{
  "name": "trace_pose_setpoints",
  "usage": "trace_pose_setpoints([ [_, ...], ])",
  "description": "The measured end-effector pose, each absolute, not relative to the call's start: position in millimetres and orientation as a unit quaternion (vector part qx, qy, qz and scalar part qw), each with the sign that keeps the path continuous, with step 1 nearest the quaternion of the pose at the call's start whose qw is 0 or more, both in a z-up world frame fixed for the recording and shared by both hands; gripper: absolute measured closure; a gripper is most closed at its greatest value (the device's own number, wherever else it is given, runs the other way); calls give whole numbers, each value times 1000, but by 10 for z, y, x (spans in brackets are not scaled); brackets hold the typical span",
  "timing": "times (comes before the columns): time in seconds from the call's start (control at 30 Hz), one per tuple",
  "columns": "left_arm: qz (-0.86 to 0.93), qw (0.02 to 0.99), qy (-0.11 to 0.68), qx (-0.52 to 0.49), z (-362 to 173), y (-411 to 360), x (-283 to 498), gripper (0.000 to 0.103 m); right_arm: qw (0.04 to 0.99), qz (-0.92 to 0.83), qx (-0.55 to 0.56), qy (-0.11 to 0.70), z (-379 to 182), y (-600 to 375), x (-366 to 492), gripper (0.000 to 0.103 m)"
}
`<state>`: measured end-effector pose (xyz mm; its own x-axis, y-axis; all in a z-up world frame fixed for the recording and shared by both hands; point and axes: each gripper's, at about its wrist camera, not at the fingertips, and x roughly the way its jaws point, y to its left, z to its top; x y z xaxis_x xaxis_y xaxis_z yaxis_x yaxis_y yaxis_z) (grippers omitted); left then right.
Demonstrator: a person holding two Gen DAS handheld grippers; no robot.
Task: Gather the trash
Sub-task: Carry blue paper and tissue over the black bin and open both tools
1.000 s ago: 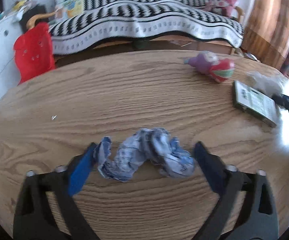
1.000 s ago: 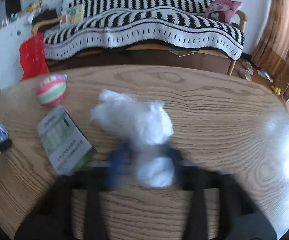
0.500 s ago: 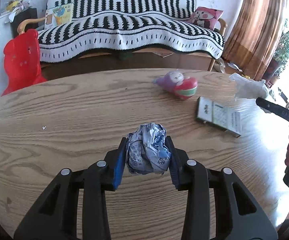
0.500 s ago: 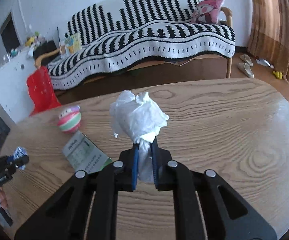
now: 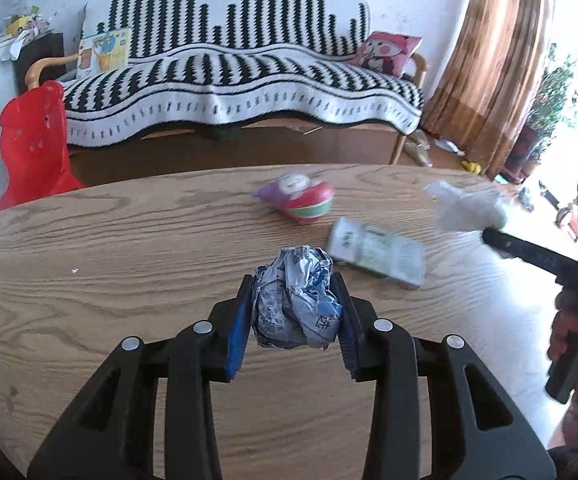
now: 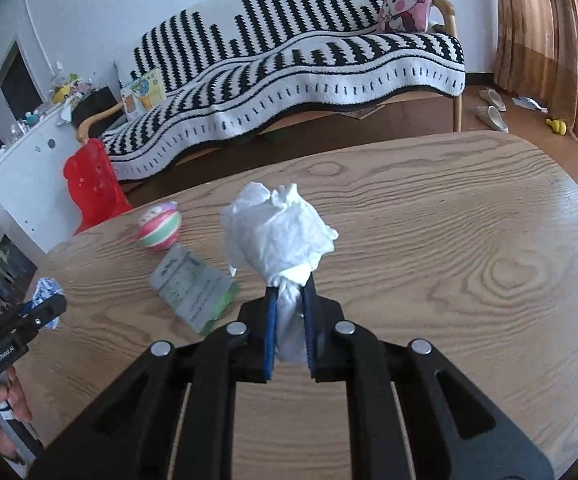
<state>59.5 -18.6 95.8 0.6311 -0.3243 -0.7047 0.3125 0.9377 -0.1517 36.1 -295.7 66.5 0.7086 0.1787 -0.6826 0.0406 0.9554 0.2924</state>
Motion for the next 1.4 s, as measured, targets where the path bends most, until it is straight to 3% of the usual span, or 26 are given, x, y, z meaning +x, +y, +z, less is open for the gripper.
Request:
trace_pose_setpoints([
  [0.27, -266, 898, 350, -25, 1381, -805, -176, 66, 928, 83, 212, 295, 1268, -2949, -625, 91],
  [0.53, -413, 836, 353, 76, 1354, -2198, -1486, 66, 960, -7, 182, 212, 1498, -3592, -2474, 91],
  [0.73, -518, 736, 426, 87, 1150, -3202, -2258, 66, 939, -84, 221, 250, 1072, -4462, -3802, 91],
  [0.93, -529, 662, 515, 131, 270, -3744, -2629, 66, 863, -116, 296, 393, -206, -4795, -4529, 91],
  [1.03, -510, 637, 563, 128, -42, -3760, -2554, 66, 838, -130, 317, 424, -621, -4827, -4649, 91],
  [1.4, -509, 630, 570, 137, -145, -3973, -2606, 66, 827, -123, 315, 449, -865, -4809, -4589, 91],
])
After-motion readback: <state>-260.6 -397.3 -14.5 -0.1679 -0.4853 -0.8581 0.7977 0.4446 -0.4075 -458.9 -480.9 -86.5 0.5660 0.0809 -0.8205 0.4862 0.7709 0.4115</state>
